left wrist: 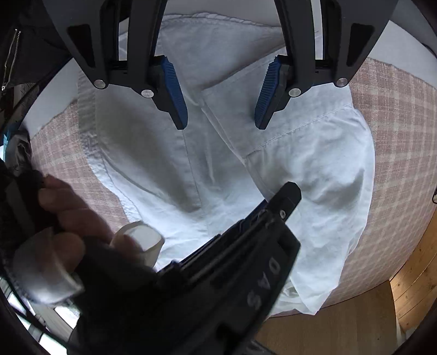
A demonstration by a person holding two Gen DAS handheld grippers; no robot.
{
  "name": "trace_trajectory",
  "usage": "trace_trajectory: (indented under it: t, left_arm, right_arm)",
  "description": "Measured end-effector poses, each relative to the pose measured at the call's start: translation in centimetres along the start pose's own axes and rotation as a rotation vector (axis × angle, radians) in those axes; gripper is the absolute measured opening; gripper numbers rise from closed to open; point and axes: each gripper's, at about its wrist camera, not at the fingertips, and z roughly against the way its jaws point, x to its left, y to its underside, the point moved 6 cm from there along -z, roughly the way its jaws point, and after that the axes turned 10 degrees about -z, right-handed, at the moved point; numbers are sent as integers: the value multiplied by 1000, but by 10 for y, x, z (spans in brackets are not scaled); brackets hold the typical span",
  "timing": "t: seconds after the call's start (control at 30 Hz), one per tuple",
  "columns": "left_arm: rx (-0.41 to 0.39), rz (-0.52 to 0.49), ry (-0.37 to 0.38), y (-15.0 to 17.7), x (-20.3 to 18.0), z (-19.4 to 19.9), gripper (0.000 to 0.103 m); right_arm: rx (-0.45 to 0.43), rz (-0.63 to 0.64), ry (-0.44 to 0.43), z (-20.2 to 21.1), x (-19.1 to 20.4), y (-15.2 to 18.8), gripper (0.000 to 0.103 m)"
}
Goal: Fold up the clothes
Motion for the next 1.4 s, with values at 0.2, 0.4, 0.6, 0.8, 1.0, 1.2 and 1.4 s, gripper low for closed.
trace_trajectory:
  t: [0.2, 0.4, 0.6, 0.8, 1.0, 1.2, 1.4]
  left_arm:
    - [-53, 65, -60, 3, 3, 0, 41]
    - [-90, 222, 17, 5, 21, 15, 5]
    - [-187, 255, -115, -17, 30, 48, 70]
    - [-146, 271, -188, -28, 44, 24, 42]
    - [-175, 325, -116, -16, 66, 39, 4]
    - [-239, 284, -114, -20, 67, 87, 4]
    - [-261, 225, -101, -29, 61, 111, 3]
  right_arm:
    - [14, -82, -118, 9, 6, 1, 6]
    - [7, -116, -145, 15, 7, 0, 5]
    - [-7, -109, -138, 19, 13, -3, 5]
    - [-7, -94, -173, 24, 28, -1, 5]
    - [-7, -47, -194, 45, 28, -5, 18]
    - [-163, -141, -121, 86, -8, -76, 53]
    - [-189, -197, 38, 73, -34, -157, 53]
